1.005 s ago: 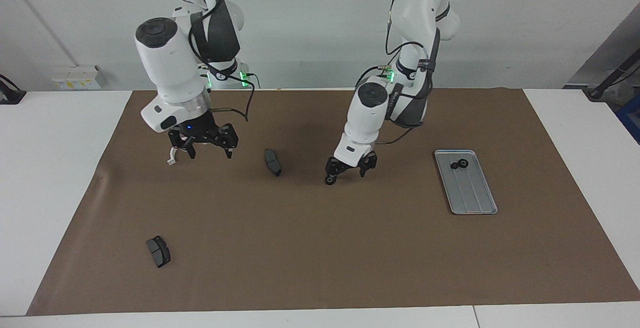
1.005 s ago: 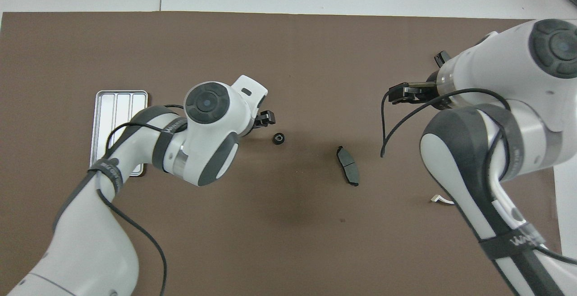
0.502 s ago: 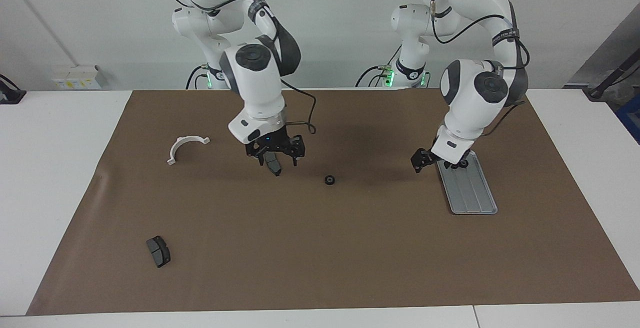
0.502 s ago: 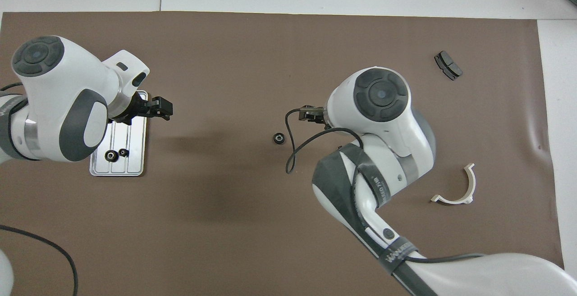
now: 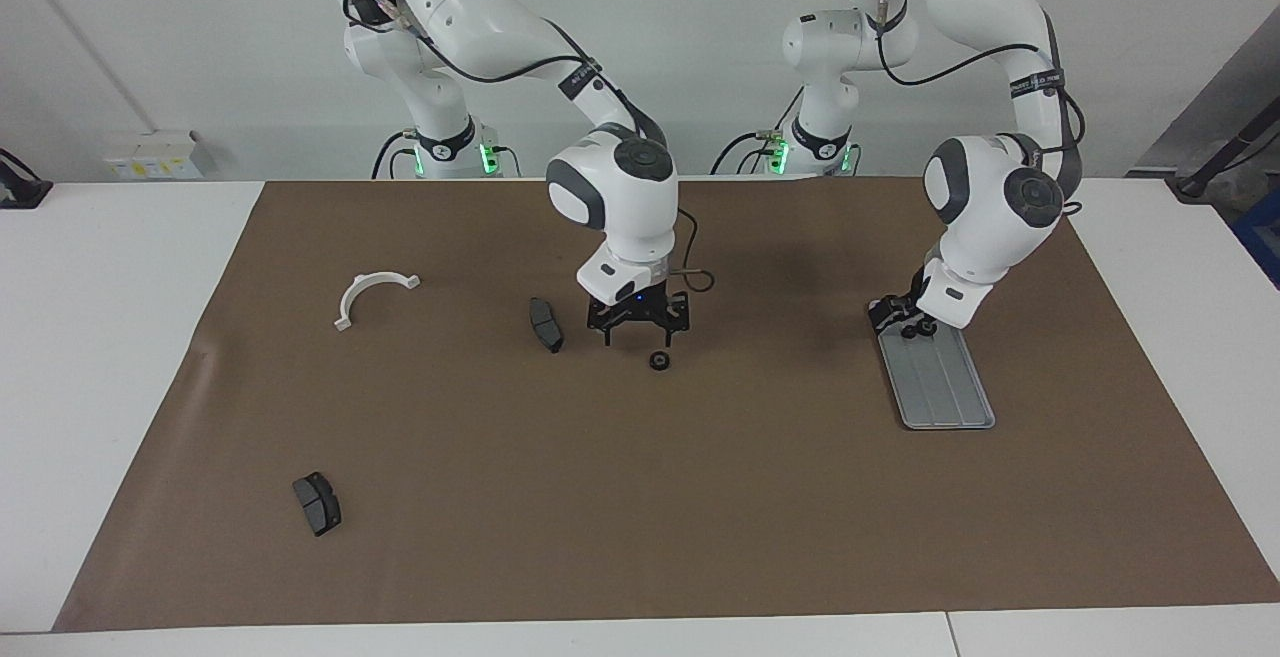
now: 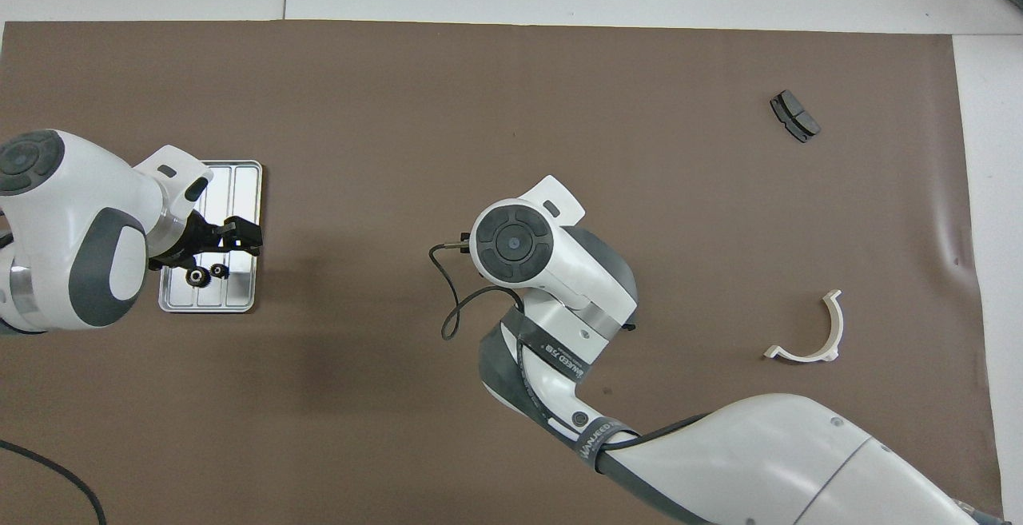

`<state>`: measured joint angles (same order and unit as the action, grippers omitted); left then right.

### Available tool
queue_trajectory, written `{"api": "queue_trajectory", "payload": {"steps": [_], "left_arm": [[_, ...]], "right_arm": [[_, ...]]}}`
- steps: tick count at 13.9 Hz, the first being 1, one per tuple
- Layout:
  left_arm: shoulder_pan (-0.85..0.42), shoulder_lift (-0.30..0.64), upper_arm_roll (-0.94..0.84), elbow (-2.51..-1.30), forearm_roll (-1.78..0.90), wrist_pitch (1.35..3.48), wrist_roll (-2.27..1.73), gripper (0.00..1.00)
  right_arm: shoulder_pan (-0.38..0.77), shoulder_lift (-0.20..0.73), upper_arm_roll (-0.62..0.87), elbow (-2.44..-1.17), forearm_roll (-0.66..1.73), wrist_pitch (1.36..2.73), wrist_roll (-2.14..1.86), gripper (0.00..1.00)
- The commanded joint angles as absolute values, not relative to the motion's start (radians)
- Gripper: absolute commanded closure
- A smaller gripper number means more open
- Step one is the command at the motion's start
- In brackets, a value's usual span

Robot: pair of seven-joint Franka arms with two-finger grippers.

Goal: Place bearing gear from tray to pile
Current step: 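Grasp the bearing at mid-table with the right gripper while the left gripper returns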

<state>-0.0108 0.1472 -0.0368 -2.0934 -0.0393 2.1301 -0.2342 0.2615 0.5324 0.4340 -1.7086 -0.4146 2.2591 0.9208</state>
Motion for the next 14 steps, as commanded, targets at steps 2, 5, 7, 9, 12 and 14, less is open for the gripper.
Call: {"api": "queue_trajectory", "payload": {"steps": [2,5,7,9,12,14], "left_arm": [[0.003,0.074,-0.048,-2.239,-0.046,2.273,-0.447,0.06],[0.003,0.06,-0.048,-2.296,-0.046,2.342,-0.596,0.19],[0.005,0.06,-0.048,-2.296,-0.046,2.342,-0.641,0.27],[0.017,0.06,-0.048,-2.296,-0.046,2.342,-0.643,0.33],[0.028,0.06,-0.048,-2.296,-0.046,2.349,-0.641,0.41],[0.035,0.06,-0.048,-2.296,-0.046,2.352,-0.641,0.43]], "right_arm": [[0.256,0.614,0.46,-1.649,-0.472,2.286,0.931,0.0],[0.256,0.624,0.46,-1.649,-0.48,2.324,0.925,0.0],[0.256,0.624,0.462,-1.651,-0.48,2.324,0.925,0.0],[0.258,0.623,0.462,-1.655,-0.48,2.315,0.92,0.06],[0.258,0.621,0.462,-1.661,-0.48,2.319,0.904,0.31],[0.259,0.621,0.462,-1.664,-0.48,2.318,0.904,0.37]]}}
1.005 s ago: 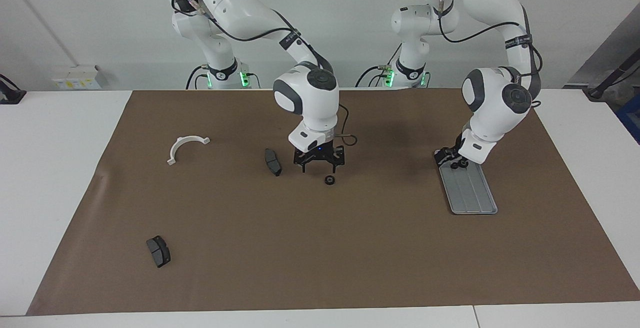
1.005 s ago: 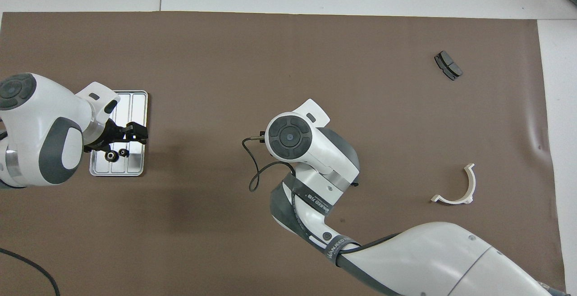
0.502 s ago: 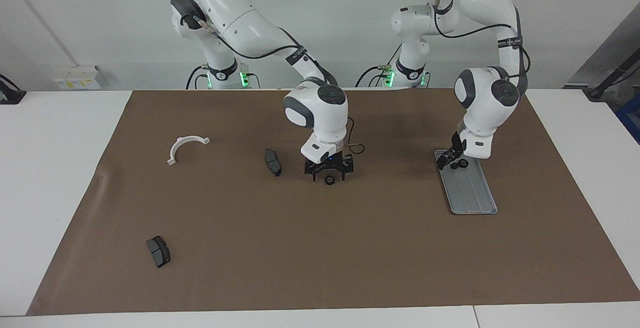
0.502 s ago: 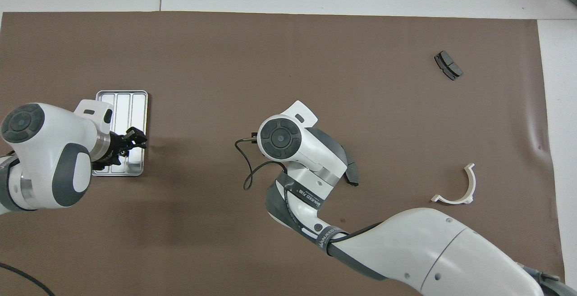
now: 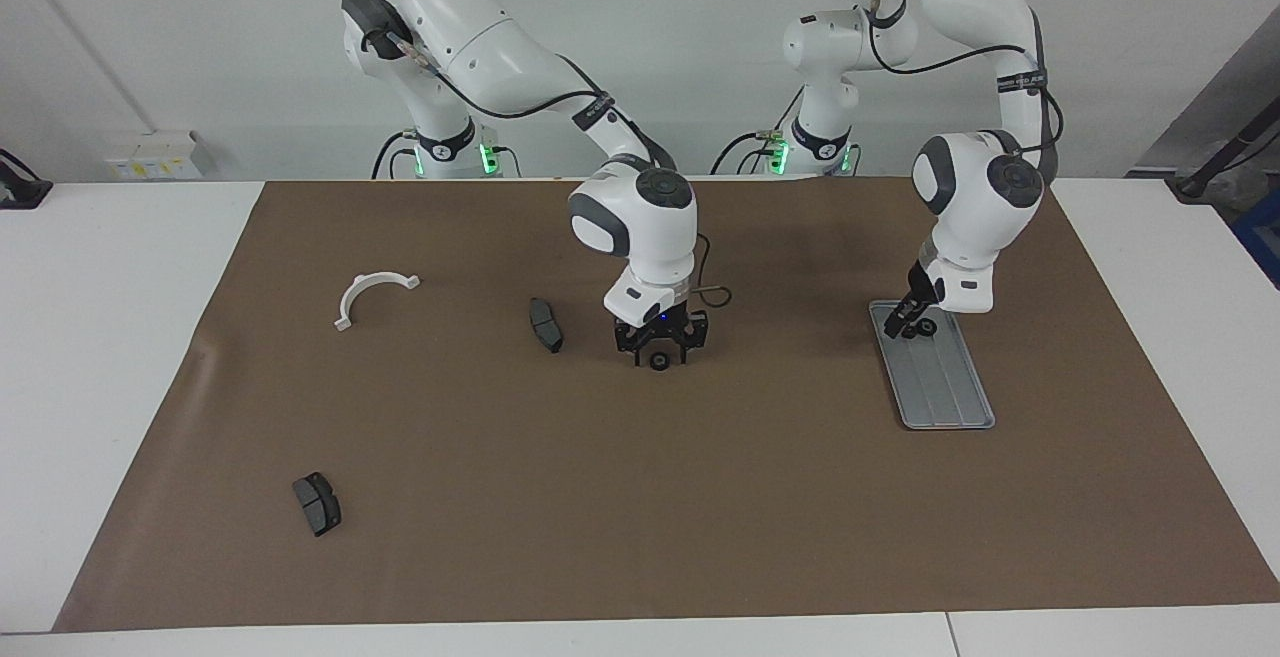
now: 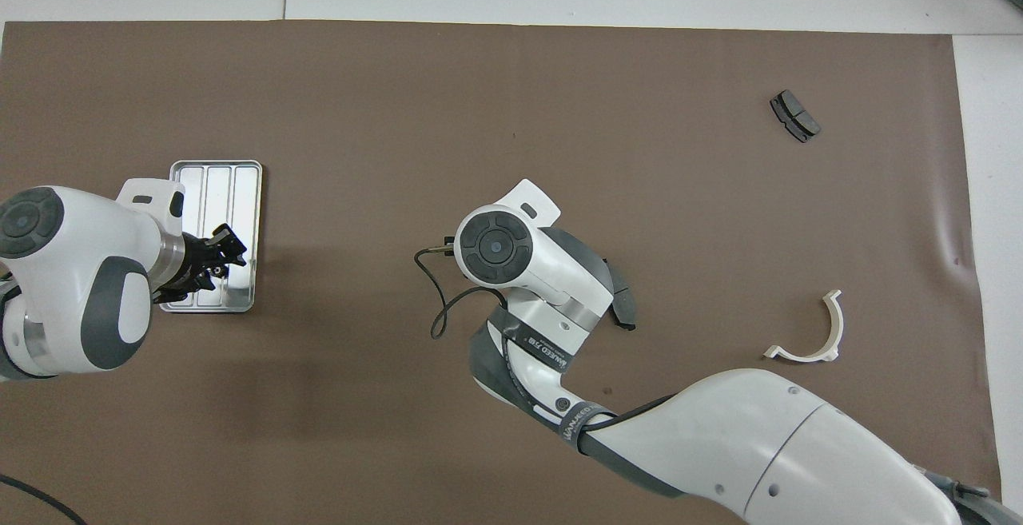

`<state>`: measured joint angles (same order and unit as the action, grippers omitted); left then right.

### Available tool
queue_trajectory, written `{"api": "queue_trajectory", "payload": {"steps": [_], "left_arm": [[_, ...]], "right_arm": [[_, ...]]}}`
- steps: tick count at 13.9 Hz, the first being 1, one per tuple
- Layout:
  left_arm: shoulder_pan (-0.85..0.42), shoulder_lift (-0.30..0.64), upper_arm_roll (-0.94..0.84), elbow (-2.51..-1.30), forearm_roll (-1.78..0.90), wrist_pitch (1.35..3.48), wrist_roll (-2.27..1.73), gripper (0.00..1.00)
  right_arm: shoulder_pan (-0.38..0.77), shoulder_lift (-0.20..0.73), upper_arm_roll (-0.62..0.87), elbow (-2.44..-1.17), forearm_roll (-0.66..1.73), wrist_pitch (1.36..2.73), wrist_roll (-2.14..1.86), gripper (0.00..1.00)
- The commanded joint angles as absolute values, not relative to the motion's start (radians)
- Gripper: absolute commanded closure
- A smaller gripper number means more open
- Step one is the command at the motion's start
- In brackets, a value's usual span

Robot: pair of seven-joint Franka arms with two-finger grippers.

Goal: Place bearing gear from tray to pile
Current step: 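Grasp the bearing at mid-table with the right gripper while the left gripper returns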

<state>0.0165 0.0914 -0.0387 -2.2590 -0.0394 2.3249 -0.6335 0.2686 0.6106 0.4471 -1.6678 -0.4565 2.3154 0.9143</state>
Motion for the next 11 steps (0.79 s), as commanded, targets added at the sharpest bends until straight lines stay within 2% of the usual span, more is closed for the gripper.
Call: {"api": "queue_trajectory", "payload": {"steps": [1,4,5,7,8,11], "left_arm": [[0.046,0.06,-0.048,-2.296,-0.046,2.358,-0.641,0.44],[0.046,0.064,-0.048,-2.298,-0.046,2.384,-0.641,0.46],[0.046,0.067,-0.048,-2.298,-0.046,2.385,-0.643,0.48],[0.046,0.066,-0.048,-2.309,-0.046,2.399,-0.643,0.52],[0.046,0.069,-0.048,-2.315,-0.046,2.414,-0.643,0.53],[0.046,0.078,-0.048,-2.321,-0.046,2.441,-0.643,0.57]], "right_arm": [[0.259,0.621,0.462,-1.664,-0.48,2.316,0.904,0.41],[0.258,0.621,0.462,-1.666,-0.48,2.316,0.904,0.49],[0.258,0.621,0.462,-1.666,-0.48,2.318,0.904,0.6],[0.259,0.621,0.462,-1.666,-0.48,2.327,0.907,0.93],[0.258,0.621,0.462,-1.664,-0.48,2.327,0.913,1.0],[0.253,0.611,0.463,-1.644,-0.468,2.306,0.911,1.0]]}}
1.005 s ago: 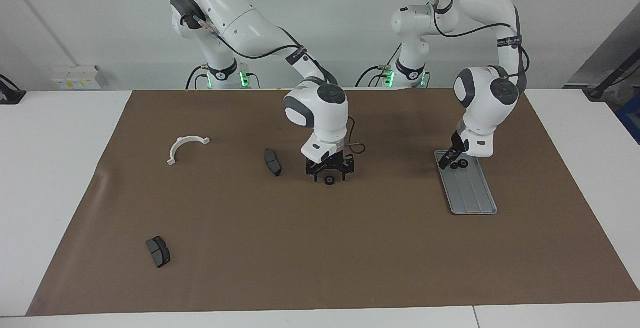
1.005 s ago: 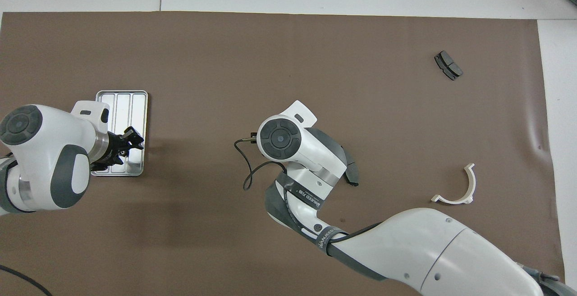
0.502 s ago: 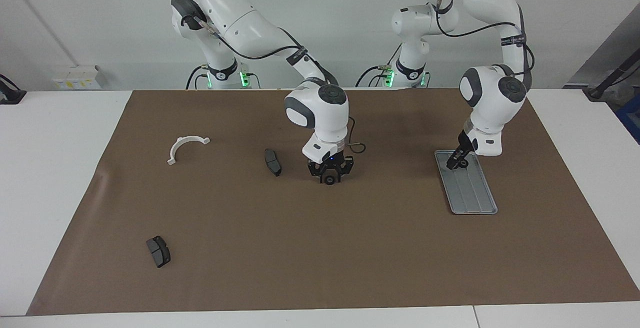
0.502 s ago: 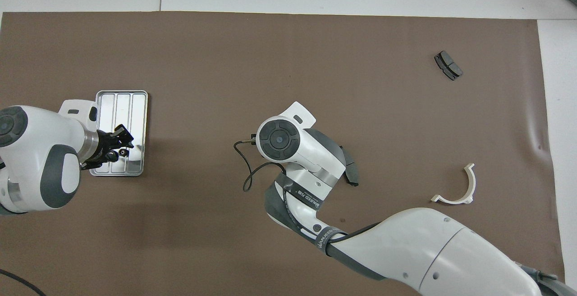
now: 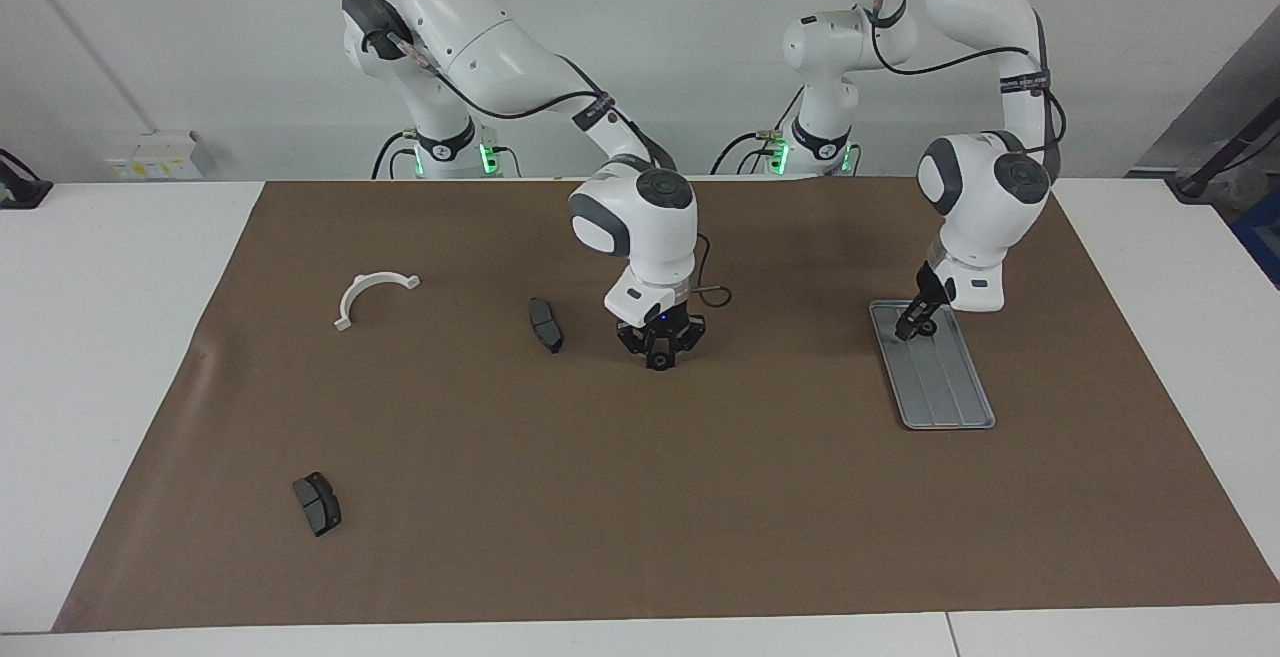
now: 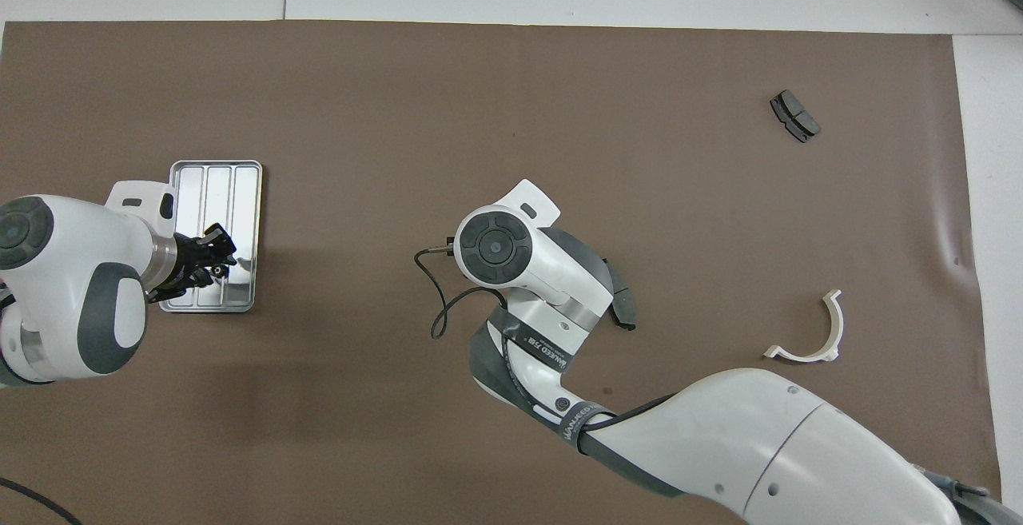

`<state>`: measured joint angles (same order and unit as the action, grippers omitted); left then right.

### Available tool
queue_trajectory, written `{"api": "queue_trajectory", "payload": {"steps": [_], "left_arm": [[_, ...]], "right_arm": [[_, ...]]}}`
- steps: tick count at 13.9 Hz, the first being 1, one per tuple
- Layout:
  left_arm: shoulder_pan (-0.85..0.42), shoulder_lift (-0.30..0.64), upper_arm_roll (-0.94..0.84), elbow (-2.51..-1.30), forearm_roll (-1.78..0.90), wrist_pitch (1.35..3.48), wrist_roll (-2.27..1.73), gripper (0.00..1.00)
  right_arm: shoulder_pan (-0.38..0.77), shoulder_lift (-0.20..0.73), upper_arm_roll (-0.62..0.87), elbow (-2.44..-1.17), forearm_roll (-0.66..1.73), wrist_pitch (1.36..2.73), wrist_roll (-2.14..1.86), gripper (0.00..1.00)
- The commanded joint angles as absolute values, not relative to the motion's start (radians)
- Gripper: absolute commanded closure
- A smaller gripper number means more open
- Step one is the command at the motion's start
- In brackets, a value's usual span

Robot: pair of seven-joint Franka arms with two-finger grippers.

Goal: Place bearing gear from tray to pile
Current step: 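Grasp the bearing at mid-table with the right gripper while the left gripper returns, then carry the bearing farther out and set it down with the right gripper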

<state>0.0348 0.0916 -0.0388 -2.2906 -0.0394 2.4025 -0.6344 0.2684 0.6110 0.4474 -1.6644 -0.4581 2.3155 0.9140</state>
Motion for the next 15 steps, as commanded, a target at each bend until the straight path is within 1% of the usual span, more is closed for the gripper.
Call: {"api": "queue_trajectory", "payload": {"steps": [1,3,5,8,11,14,15], "left_arm": [[0.046,0.08,-0.048,-2.321,-0.046,2.441,-0.643,0.58],[0.046,0.083,-0.048,-2.321,-0.046,2.441,-0.643,0.61],[0.046,0.083,-0.048,-2.321,-0.046,2.441,-0.643,0.64],[0.046,0.083,-0.048,-2.321,-0.046,2.442,-0.641,0.68],[0.046,0.084,-0.048,-2.321,-0.046,2.444,-0.643,0.71],[0.046,0.092,-0.048,-2.322,-0.046,2.454,-0.643,0.72],[0.046,0.097,-0.048,-2.321,-0.046,2.456,-0.643,0.73]], "right_arm": [[0.241,0.601,0.465,-1.644,-0.466,2.299,0.91,1.0],[0.224,0.528,0.465,-1.649,-0.425,2.245,0.908,1.0],[0.177,0.45,0.463,-1.667,-0.376,2.22,0.902,1.0],[0.121,0.387,0.428,-1.677,-0.332,2.157,0.795,1.0],[0.117,0.318,0.274,-1.695,-0.174,2.135,0.55,1.0],[0.115,0.279,0.117,-1.755,-0.057,2.138,0.266,1.0],[0.109,0.264,0.068,-1.794,-0.022,2.147,0.162,1.0]]}}
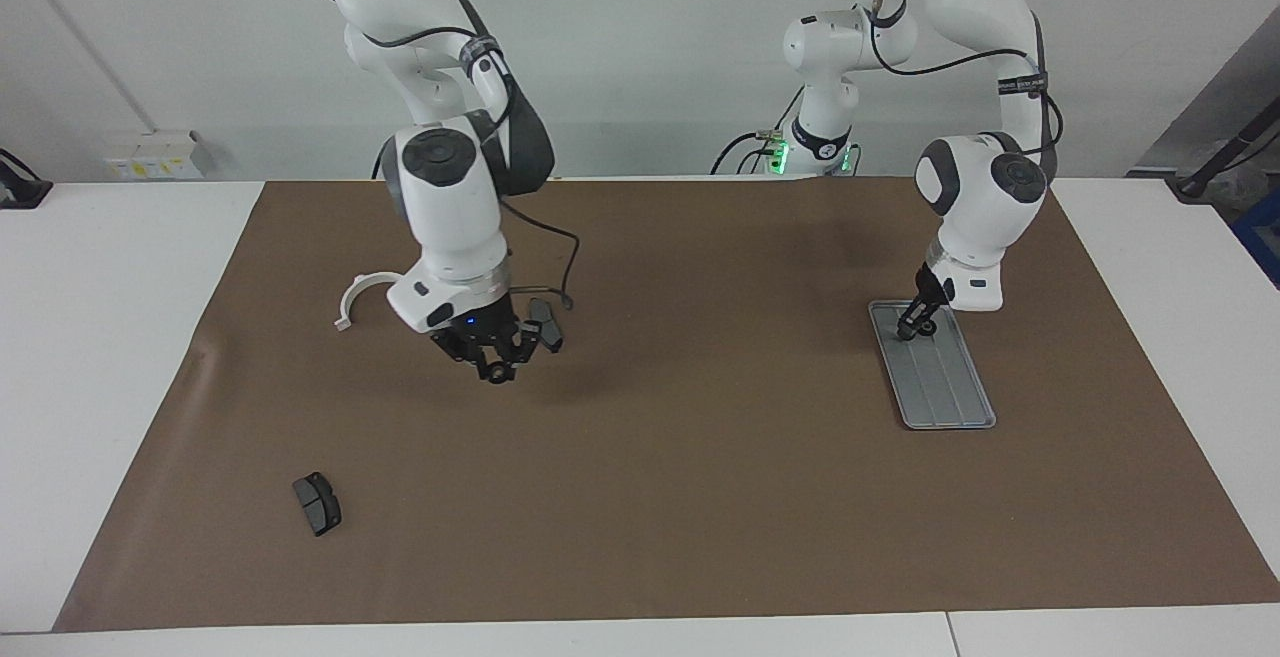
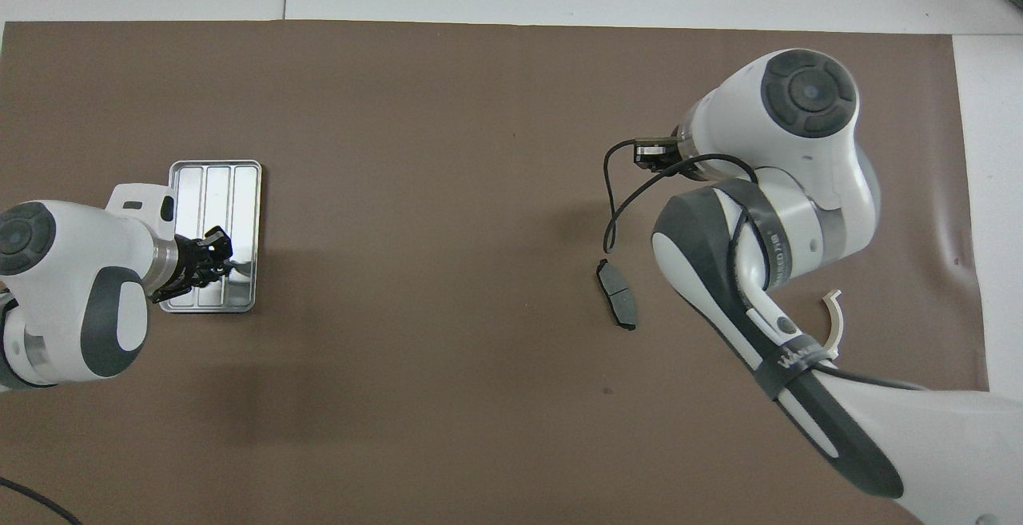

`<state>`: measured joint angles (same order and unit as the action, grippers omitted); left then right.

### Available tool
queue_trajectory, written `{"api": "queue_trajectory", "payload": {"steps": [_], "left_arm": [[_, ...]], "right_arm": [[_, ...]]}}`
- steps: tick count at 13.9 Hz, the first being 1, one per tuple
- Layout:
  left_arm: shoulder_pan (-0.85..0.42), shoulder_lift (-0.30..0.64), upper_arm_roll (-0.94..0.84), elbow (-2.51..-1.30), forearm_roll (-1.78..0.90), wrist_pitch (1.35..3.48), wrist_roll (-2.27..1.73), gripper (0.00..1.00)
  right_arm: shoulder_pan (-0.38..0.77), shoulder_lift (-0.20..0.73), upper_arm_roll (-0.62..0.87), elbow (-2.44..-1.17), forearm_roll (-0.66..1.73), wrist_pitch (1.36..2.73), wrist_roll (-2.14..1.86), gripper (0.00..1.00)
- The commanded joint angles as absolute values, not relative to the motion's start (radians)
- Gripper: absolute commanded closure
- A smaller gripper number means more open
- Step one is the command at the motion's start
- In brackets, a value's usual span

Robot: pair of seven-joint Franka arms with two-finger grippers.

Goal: Place bearing gear from tray to pile
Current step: 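Carry the bearing farther out and set it down with the right gripper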

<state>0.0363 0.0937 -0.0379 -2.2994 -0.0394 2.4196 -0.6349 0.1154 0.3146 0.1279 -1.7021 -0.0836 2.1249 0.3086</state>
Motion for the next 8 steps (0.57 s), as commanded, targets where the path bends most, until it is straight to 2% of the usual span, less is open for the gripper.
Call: {"api": "queue_trajectory", "payload": {"steps": [1,4,8], "left_arm": [[0.045,0.097,-0.048,-2.321,-0.046,2.456,-0.643,0.75],[0.041,0.1,-0.048,-2.321,-0.046,2.456,-0.643,0.75],[0.035,0.1,-0.048,-2.321,-0.046,2.457,-0.65,0.75]], "right_arm": [[0.103,0.25,0.025,-1.836,0.024,2.158,0.073,1.0],[0.103,0.238,-0.076,-1.923,0.103,2.224,-0.121,1.0],[0.094,0.27,-0.146,-1.98,0.124,2.345,-0.262,1.0]]}}
